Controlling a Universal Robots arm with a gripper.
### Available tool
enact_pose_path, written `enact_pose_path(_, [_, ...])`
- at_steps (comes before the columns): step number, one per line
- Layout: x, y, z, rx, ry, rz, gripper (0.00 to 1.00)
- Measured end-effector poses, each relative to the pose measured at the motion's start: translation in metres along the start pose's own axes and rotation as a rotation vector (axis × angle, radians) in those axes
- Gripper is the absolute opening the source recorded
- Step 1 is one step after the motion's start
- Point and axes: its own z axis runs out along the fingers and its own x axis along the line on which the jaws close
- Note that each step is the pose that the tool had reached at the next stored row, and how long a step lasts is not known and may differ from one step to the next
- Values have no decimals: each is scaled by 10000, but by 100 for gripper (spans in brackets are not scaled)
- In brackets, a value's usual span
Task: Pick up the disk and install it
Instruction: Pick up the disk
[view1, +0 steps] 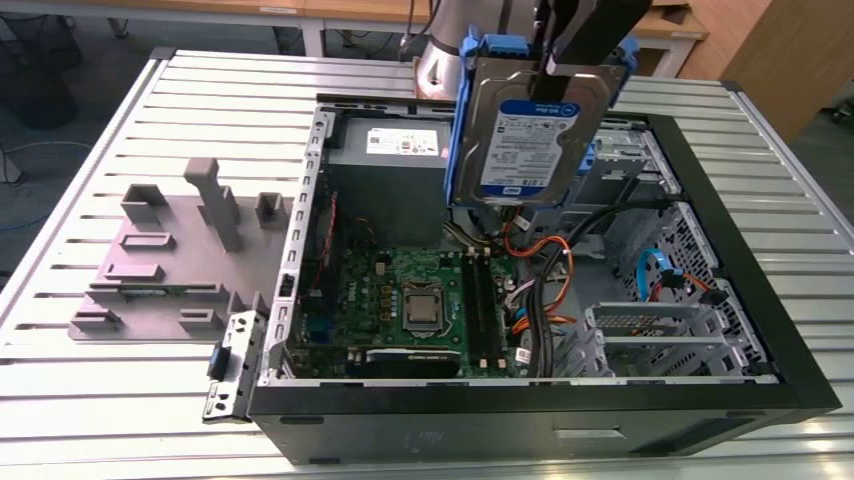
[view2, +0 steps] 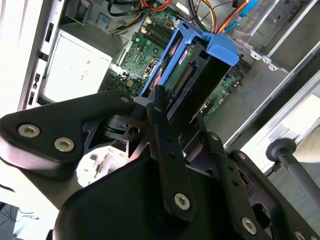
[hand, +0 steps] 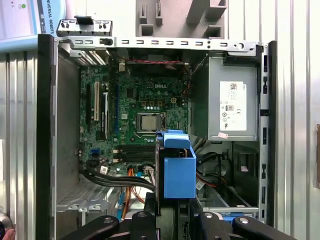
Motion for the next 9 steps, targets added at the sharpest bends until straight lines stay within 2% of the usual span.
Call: enact_pose_path(9, [76, -9, 16, 0, -1, 0, 35])
